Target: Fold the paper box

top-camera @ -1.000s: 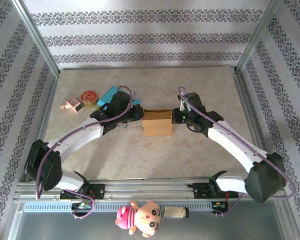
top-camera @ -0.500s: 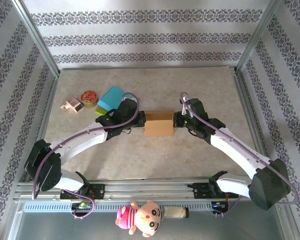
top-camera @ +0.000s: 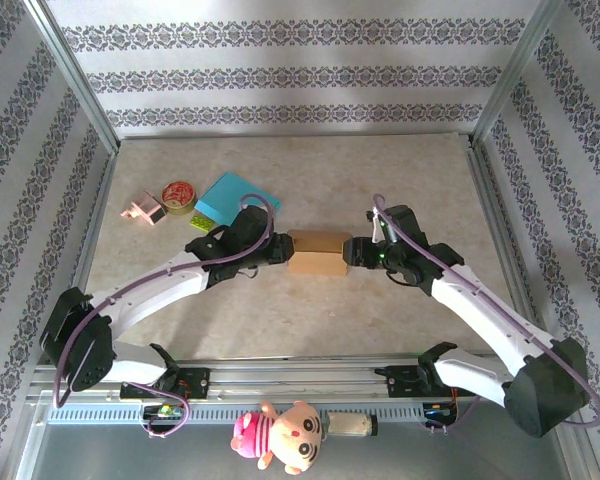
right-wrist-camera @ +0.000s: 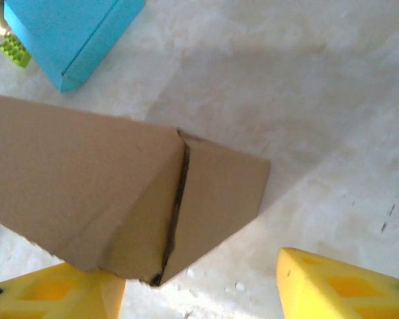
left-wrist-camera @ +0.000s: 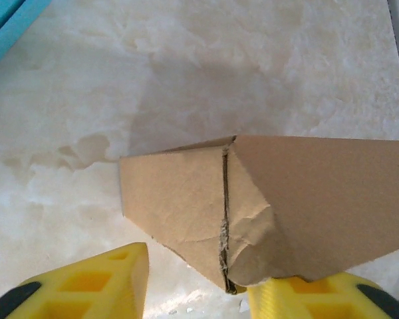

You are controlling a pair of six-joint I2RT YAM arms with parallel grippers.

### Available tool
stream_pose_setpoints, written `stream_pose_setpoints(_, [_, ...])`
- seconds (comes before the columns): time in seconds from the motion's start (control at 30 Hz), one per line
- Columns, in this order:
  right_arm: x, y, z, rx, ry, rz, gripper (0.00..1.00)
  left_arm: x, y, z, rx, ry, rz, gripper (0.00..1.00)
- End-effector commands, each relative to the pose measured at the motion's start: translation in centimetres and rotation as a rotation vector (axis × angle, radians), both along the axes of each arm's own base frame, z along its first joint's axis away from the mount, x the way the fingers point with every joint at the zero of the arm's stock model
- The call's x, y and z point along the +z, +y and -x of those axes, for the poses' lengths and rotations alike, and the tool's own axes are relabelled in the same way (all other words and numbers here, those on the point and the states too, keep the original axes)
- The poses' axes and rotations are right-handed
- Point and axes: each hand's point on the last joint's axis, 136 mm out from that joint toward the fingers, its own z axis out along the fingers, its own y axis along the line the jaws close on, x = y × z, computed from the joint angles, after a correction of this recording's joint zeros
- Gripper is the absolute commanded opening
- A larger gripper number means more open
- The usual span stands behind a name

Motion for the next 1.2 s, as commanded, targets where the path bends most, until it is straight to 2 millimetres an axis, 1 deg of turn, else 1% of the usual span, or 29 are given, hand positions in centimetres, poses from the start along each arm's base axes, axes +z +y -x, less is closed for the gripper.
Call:
stream_pose_setpoints(0.0, [2.0, 0.3, 1.5, 0.035, 0.035, -0.084, 0.67, -1.0, 0.8, 2.9, -0.030, 0.085, -0.026, 0.46])
stream_pose_setpoints(0.07, [3.2, 0.4, 1.2, 0.020, 0.021, -0.138, 0.70, 1.1, 0.7, 2.6, -0.020, 0.032, 0.025, 0.47])
stream_pose_setpoints(0.17, [4.9, 0.5, 0.1, -0.021, 0.016, -0.221, 0.70, 4.0, 0.7, 2.0, 0.001, -0.036, 0.080, 0.49])
stream_pose_setpoints(0.23, [5.7, 0.6, -1.0, -0.049, 0.021, -0.265, 0.70, 5.0, 0.8, 1.2, 0.034, -0.044, 0.102, 0.49])
stream_pose_setpoints(0.33, [5.6, 0.6, -2.6, -0.095, 0.061, -0.284, 0.68, 5.8, 0.9, -0.1, 0.093, -0.035, 0.145, 0.53])
stream_pose_setpoints(0.43, [5.3, 0.6, -3.8, -0.130, 0.098, -0.313, 0.67, 5.4, 1.0, -1.9, 0.156, -0.013, 0.212, 0.54])
stream_pose_setpoints(0.47, [5.1, 0.5, -4.1, -0.143, 0.104, -0.321, 0.65, 5.6, 0.9, -2.7, 0.172, -0.016, 0.262, 0.56])
stream_pose_setpoints(0.53, [5.0, 0.2, -4.8, -0.160, 0.109, -0.329, 0.60, 6.2, 0.5, -4.0, 0.193, -0.021, 0.365, 0.64])
stream_pose_setpoints(0.57, [5.0, 0.0, -5.0, -0.171, 0.112, -0.329, 0.58, 6.3, 0.5, -4.7, 0.206, -0.019, 0.398, 0.65])
stream_pose_setpoints(0.63, [5.0, -0.2, -5.2, -0.185, 0.117, -0.329, 0.58, 6.3, 0.7, -5.4, 0.215, -0.014, 0.395, 0.65])
stream_pose_setpoints(0.67, [4.7, -0.3, -5.2, -0.187, 0.124, -0.321, 0.56, 6.3, 0.7, -5.6, 0.211, -0.016, 0.374, 0.65])
stream_pose_setpoints(0.7, [4.4, -0.2, -5.1, -0.181, 0.136, -0.319, 0.53, 6.0, 0.5, -5.7, 0.202, -0.006, 0.357, 0.65])
stream_pose_setpoints(0.73, [3.9, 0.0, -4.9, -0.172, 0.151, -0.319, 0.52, 5.6, 0.4, -5.6, 0.194, 0.006, 0.348, 0.65])
stream_pose_setpoints(0.8, [2.8, 0.2, -4.5, -0.169, 0.181, -0.316, 0.52, 4.2, 0.1, -5.3, 0.181, 0.049, 0.341, 0.63])
stream_pose_setpoints(0.87, [1.7, 0.3, -4.0, -0.164, 0.208, -0.316, 0.50, 2.5, -0.3, -5.0, 0.167, 0.089, 0.333, 0.59])
stream_pose_setpoints(0.93, [0.6, 0.0, -3.6, -0.168, 0.222, -0.287, 0.45, 0.8, -0.1, -4.6, 0.174, 0.120, 0.319, 0.49])
stream_pose_setpoints(0.97, [-0.2, -0.3, -3.3, -0.172, 0.227, -0.262, 0.40, -0.1, 0.2, -4.4, 0.185, 0.133, 0.306, 0.42])
stream_pose_setpoints(1.03, [-1.8, -1.1, -2.7, -0.175, 0.234, -0.202, 0.34, -1.2, 0.7, -3.9, 0.193, 0.146, 0.282, 0.31])
stream_pose_setpoints(1.1, [-3.6, -1.8, -1.7, -0.161, 0.255, -0.130, 0.29, -2.7, 1.1, -2.8, 0.186, 0.180, 0.254, 0.19])
stream_pose_setpoints(1.13, [-4.4, -2.0, -1.1, -0.155, 0.271, -0.102, 0.29, -3.6, 1.4, -2.2, 0.180, 0.199, 0.239, 0.15])
stream_pose_setpoints(1.17, [-5.1, -2.2, -0.6, -0.148, 0.279, -0.077, 0.29, -4.6, 1.7, -1.3, 0.174, 0.222, 0.216, 0.15])
